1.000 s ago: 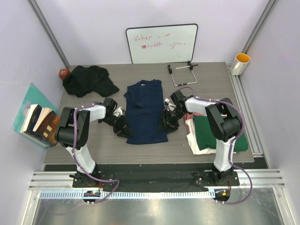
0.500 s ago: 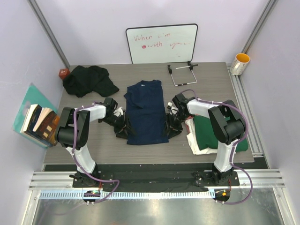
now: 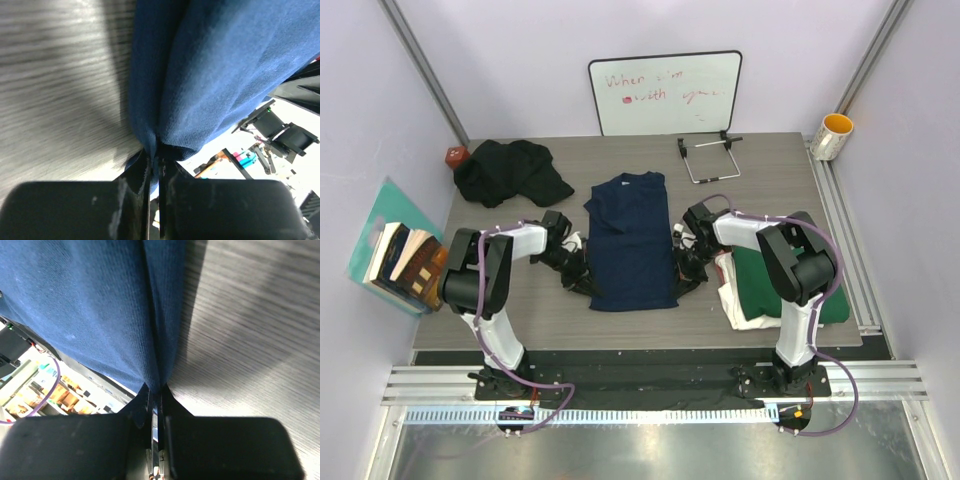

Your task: Fold and stack the t-shirts

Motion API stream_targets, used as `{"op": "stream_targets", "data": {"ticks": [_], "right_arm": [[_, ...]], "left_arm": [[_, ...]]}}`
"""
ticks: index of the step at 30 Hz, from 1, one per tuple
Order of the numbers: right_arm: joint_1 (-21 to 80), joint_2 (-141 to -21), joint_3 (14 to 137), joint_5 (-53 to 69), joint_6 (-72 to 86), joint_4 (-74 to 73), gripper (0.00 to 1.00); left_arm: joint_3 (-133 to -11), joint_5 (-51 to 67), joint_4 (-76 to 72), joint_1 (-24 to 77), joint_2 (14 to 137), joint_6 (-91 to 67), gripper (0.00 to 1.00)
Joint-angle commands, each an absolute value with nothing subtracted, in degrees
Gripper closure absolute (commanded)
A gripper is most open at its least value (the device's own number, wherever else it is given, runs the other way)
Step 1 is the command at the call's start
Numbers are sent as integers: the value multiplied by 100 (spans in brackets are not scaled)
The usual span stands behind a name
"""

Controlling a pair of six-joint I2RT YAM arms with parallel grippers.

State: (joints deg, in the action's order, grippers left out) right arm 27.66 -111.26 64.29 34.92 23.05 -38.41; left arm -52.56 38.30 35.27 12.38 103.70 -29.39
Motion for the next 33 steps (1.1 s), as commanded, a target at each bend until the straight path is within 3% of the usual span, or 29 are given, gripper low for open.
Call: {"op": "stream_targets", "data": {"ticks": [1, 6, 15, 24, 33], "right_arm": [[2874, -11057, 6495, 2715, 2118, -3595, 99], [2874, -10741, 6881, 2856, 2232, -3682, 99], [2786, -10538, 8023, 3050, 2364, -4025, 99], [2567, -10608, 8991, 3199, 2575, -4245, 99], [2347, -11153, 9860, 3340, 2768, -4254, 99]], "left_arm": [[-5247, 3120, 3832, 1266, 9933, -2944, 100], [-5852, 2804, 4394, 1266, 9256, -3076, 100], [-6934, 2514, 4940, 1187, 9281, -3067, 100], [-7242, 2672, 4790, 958, 9597, -3111, 100], [-8805, 2883, 4851, 642, 10518, -3436, 100]]}}
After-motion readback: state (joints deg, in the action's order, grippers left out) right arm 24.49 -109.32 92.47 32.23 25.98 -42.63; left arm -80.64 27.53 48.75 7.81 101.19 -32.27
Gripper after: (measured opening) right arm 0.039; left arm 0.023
